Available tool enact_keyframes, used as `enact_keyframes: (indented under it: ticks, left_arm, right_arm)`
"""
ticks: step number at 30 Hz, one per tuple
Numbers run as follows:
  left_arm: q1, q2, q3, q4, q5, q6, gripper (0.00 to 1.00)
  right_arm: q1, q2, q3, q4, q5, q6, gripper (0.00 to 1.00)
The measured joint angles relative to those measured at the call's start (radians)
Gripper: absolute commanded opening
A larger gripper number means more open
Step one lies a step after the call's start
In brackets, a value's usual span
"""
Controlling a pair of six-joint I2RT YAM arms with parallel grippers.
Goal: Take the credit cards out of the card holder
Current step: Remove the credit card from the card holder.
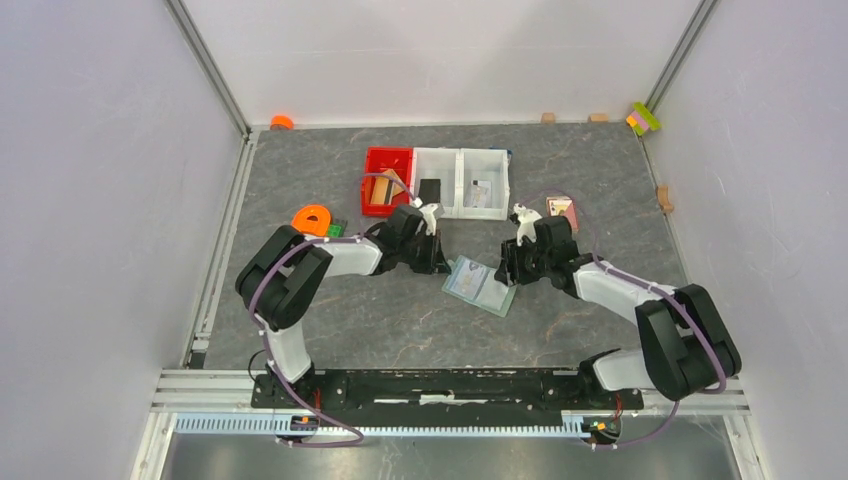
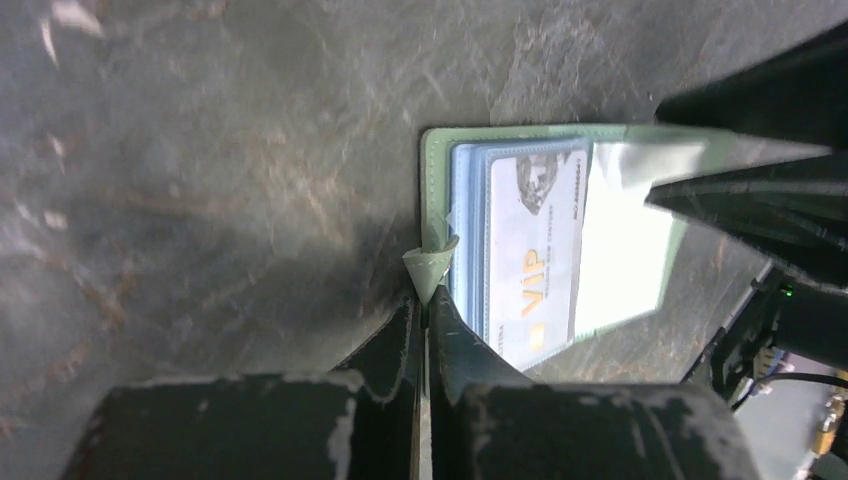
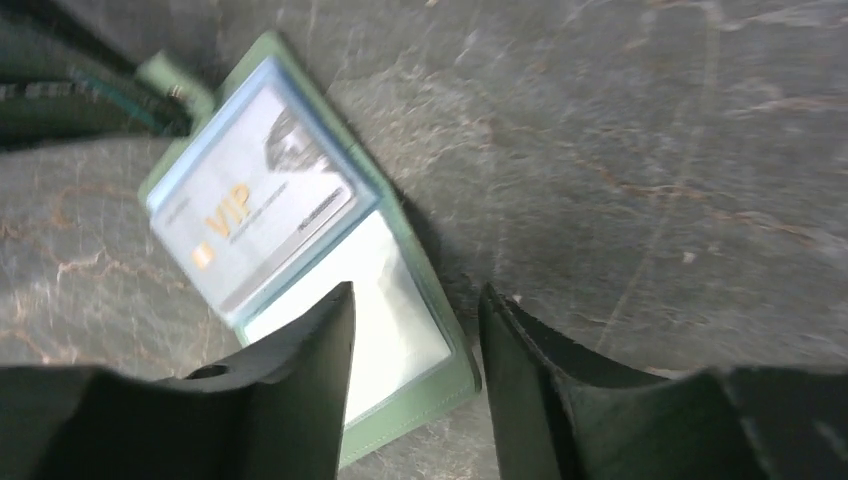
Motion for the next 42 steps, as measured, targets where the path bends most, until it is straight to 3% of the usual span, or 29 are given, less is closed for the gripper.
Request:
enact_keyframes:
  ticks: [5, 10, 15, 18, 19, 23, 28, 31, 34, 36, 40, 42]
  left_arm:
    - [-0.007, -0.074, -0.135, 0.101, -0.011, -0.095, 0.02]
    - [-0.008, -0.112, -0.235, 0.213, -0.009, -0.179, 0.03]
    - [-0.011, -0.158, -0.314, 0.268, -0.005, -0.19, 0.28]
    - [-0.011, -0.184, -0.335, 0.275, -0.008, -0.189, 0.35]
    - [-0.011, -0.187, -0.336, 0.277, -0.01, -0.189, 0.37]
    - [-0.013, -0.187, -0.336, 0.296, 0.0, -0.191, 0.64]
    - [-0.016, -0.158, -0.299, 0.322, 0.046, -0.189, 0.71]
    - [-0.016, -0.084, -0.224, 0.33, 0.091, -0.189, 0.7]
    - [-0.016, -0.037, -0.169, 0.322, 0.112, -0.186, 0.57]
    - [-0.014, -0.011, -0.152, 0.321, 0.127, -0.185, 0.44]
    - [-0.012, 0.055, -0.132, 0.355, 0.185, -0.207, 0.03]
    - [0.002, 0.082, -0.123, 0.381, 0.229, -0.233, 0.02]
  right_arm:
    - [0.002, -0.058, 0.002, 0.018, 0.115, -0.015, 0.69]
    - [0.05, -0.174, 0.006, -0.009, 0.252, -0.015, 0.62]
    - [0.094, -0.239, 0.002, 0.058, 0.179, 0.019, 0.39]
    - [0.12, -0.185, -0.036, 0.133, 0.116, 0.061, 0.31]
    - [0.126, -0.167, -0.057, 0.153, 0.101, 0.077, 0.31]
    - [0.141, -0.108, -0.159, 0.204, 0.054, 0.139, 0.29]
    - [0.142, -0.078, -0.189, 0.27, 0.027, 0.181, 0.28]
    - [0.142, -0.056, -0.189, 0.294, 0.016, 0.187, 0.29]
    - [0.142, -0.036, -0.188, 0.315, 0.006, 0.187, 0.29]
    - [0.142, -0.017, -0.179, 0.325, -0.002, 0.185, 0.29]
    - [0.142, 0.031, -0.153, 0.352, -0.034, 0.185, 0.29]
    - [0.135, 0.05, -0.14, 0.352, -0.046, 0.185, 0.3]
